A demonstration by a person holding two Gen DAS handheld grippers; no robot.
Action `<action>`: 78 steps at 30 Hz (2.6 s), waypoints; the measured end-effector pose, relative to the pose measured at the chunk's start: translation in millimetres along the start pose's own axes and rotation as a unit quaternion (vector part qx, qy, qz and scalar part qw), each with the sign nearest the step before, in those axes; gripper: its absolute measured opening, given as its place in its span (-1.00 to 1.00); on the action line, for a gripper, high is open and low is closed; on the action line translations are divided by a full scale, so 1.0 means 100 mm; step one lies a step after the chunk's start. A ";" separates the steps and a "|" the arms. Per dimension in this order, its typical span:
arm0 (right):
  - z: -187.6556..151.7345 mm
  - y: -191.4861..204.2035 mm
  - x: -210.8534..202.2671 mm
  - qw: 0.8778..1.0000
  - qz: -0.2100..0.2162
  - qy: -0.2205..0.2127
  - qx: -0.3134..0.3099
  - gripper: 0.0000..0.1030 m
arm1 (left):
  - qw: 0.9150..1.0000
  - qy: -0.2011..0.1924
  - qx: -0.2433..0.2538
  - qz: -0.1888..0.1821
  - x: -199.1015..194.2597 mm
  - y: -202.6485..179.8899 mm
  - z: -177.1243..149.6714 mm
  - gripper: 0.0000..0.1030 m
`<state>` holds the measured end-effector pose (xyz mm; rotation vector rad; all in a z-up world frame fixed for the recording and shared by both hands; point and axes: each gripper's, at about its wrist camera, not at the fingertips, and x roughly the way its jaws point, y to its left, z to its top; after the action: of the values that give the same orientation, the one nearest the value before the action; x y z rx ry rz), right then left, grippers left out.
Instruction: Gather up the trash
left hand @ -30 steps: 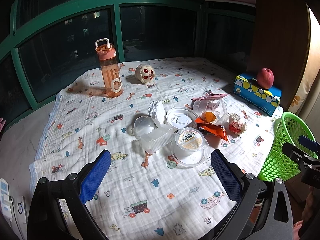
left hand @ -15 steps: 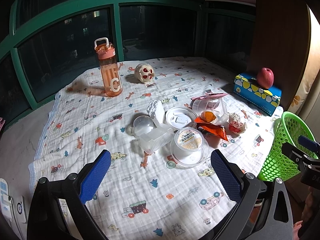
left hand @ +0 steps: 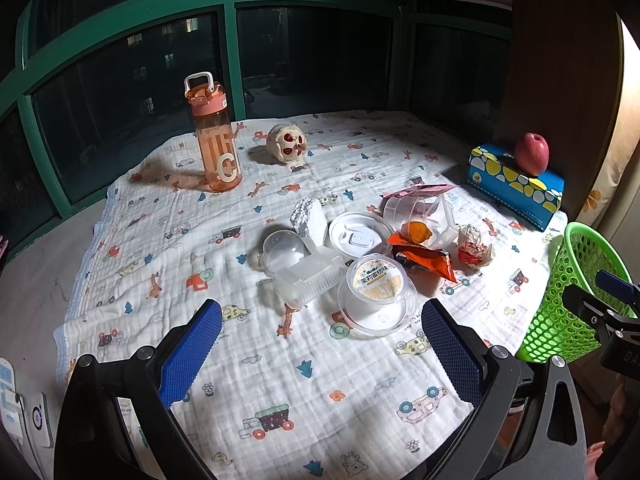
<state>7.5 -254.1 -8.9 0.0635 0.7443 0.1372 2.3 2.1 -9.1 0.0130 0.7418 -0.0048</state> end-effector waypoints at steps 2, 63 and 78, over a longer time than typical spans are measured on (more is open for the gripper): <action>0.00 -0.02 0.08 1.000 0.000 0.002 0.000 0.91 | 1.000 0.003 0.000 0.000 0.03 -0.01 -0.01 0.88; 0.52 -0.38 1.96 0.992 0.032 0.123 -0.015 0.01 | 0.990 0.093 0.044 -0.098 1.24 -0.24 0.13 0.86; 0.55 -0.56 1.49 0.996 0.033 0.083 0.002 -0.05 | 0.984 0.126 0.068 -0.103 1.68 -0.45 0.11 0.62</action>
<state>158.7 -288.0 -74.5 0.0811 0.9090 0.2069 133.0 -43.2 -115.1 0.0680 0.9915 -0.2546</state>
